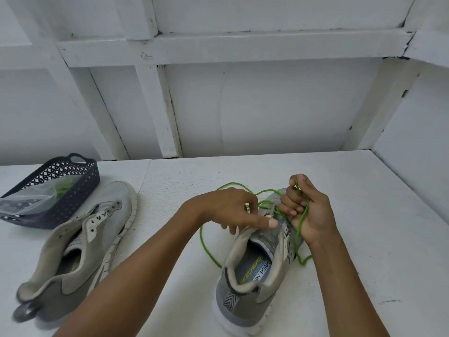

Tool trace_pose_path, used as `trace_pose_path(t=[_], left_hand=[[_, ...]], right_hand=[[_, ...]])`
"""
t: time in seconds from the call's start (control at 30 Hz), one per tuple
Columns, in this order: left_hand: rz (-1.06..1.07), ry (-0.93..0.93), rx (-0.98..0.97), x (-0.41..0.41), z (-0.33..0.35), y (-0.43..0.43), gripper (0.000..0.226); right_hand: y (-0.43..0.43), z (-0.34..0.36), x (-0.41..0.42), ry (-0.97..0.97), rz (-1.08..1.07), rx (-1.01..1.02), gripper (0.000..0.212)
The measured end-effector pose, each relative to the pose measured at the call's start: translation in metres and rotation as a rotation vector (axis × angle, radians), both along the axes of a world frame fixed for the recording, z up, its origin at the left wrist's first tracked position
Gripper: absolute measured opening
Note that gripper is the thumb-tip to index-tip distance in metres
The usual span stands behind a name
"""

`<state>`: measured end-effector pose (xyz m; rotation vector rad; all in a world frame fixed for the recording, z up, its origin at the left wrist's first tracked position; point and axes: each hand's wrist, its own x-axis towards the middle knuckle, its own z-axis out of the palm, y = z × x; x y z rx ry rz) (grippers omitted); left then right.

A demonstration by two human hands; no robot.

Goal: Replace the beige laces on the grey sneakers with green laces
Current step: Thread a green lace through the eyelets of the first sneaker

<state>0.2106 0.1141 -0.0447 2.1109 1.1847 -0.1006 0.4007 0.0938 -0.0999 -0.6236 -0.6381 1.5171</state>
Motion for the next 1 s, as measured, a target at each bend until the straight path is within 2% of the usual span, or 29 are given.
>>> trace_pose_path(t=[0.07,0.13,0.2,0.3,0.37,0.43,0.53,0.6,0.67,0.77,0.8,0.83,1.0], left_hand=[[0.012,0.006,0.042,0.003,0.003,-0.001,0.041],[0.054,0.011,0.114,0.003,0.007,0.000,0.034],[0.094,0.034,0.160,-0.003,0.011,0.002,0.038],[0.235,-0.002,0.139,-0.017,0.010,0.006,0.042],[0.348,-0.050,0.105,-0.026,0.006,0.009,0.040],[0.438,-0.093,0.042,-0.033,0.004,0.010,0.035],[0.497,-0.087,-0.016,-0.038,0.005,0.009,0.030],[0.480,-0.044,-0.013,-0.038,0.008,0.009,0.032],[0.415,0.012,0.035,-0.036,0.011,0.010,0.037],[0.356,0.046,0.099,-0.034,0.013,0.011,0.038],[0.359,0.054,0.106,-0.033,0.013,0.012,0.038],[0.373,0.062,0.114,-0.033,0.012,0.013,0.038],[0.445,0.071,0.097,-0.038,0.012,0.013,0.042]], right_hand=[[-0.001,0.001,-0.001,-0.003,-0.009,-0.006,0.022],[-0.001,0.004,-0.001,-0.107,-0.058,-0.053,0.023],[-0.005,0.011,0.002,-0.442,-0.167,-0.095,0.027],[-0.014,0.024,0.012,-1.167,-0.266,-0.055,0.023],[-0.018,0.032,0.018,-1.492,-0.100,-0.041,0.022],[-0.020,0.034,0.019,-1.619,0.135,-0.043,0.020],[-0.020,0.026,0.013,-1.568,0.239,0.034,0.013],[-0.018,0.021,0.008,-1.414,0.198,0.065,0.015],[-0.014,0.018,0.004,-1.060,0.161,0.085,0.019],[-0.010,0.016,-0.004,-0.411,0.169,0.101,0.016],[-0.009,0.015,-0.006,-0.299,0.151,0.067,0.014],[-0.008,0.014,-0.009,-0.253,0.117,0.016,0.013],[-0.004,0.009,0.007,-0.257,-0.070,-0.232,0.026]])
